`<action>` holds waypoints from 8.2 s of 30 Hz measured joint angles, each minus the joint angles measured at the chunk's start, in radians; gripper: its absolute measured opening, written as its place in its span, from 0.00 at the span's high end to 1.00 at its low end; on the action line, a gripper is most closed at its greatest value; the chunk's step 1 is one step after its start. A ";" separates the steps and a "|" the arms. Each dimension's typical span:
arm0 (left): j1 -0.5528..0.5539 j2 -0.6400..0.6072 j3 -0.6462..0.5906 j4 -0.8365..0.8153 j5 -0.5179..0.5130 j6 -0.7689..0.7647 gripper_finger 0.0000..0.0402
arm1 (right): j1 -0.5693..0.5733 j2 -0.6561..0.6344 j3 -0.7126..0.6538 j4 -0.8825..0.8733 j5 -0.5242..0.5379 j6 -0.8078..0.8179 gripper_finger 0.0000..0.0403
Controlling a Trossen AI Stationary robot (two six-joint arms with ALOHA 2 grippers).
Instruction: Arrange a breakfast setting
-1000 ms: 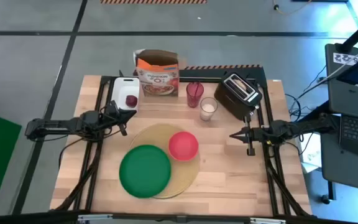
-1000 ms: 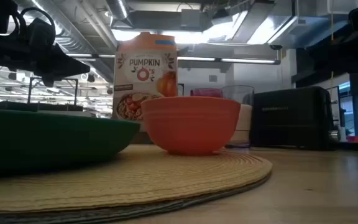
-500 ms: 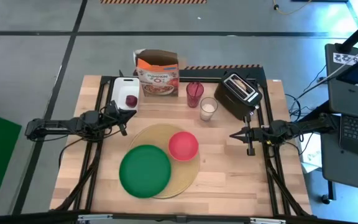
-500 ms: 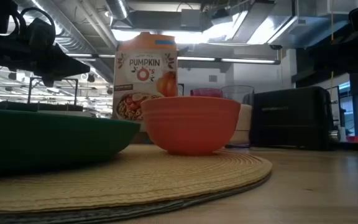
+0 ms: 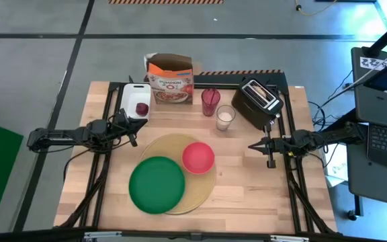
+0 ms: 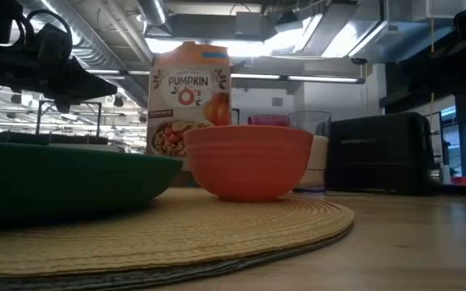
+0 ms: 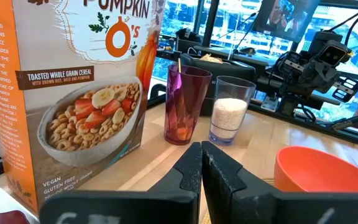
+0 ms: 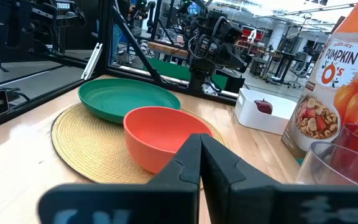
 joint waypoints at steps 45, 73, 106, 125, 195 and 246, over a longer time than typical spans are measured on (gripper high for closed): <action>0.000 0.000 0.000 0.000 0.000 0.000 0.99 | 0.000 0.000 0.000 0.000 0.000 0.000 0.99; 0.000 0.000 0.000 0.000 0.000 0.000 0.99 | 0.000 0.000 0.000 0.000 0.001 -0.003 0.99; 0.000 0.000 0.000 0.381 -0.020 0.033 0.99 | 0.000 0.000 -0.001 0.280 0.061 -0.582 0.99; 0.038 0.126 0.120 0.791 0.323 0.648 0.99 | 0.000 0.007 -0.001 0.358 0.020 -0.542 0.99; 0.935 0.844 0.462 -0.085 0.578 0.523 0.65 | 0.000 0.903 0.463 0.592 0.473 -0.885 0.99; 0.840 1.122 0.461 0.274 0.384 0.603 0.04 | 0.000 0.902 0.462 0.595 0.412 -0.819 0.99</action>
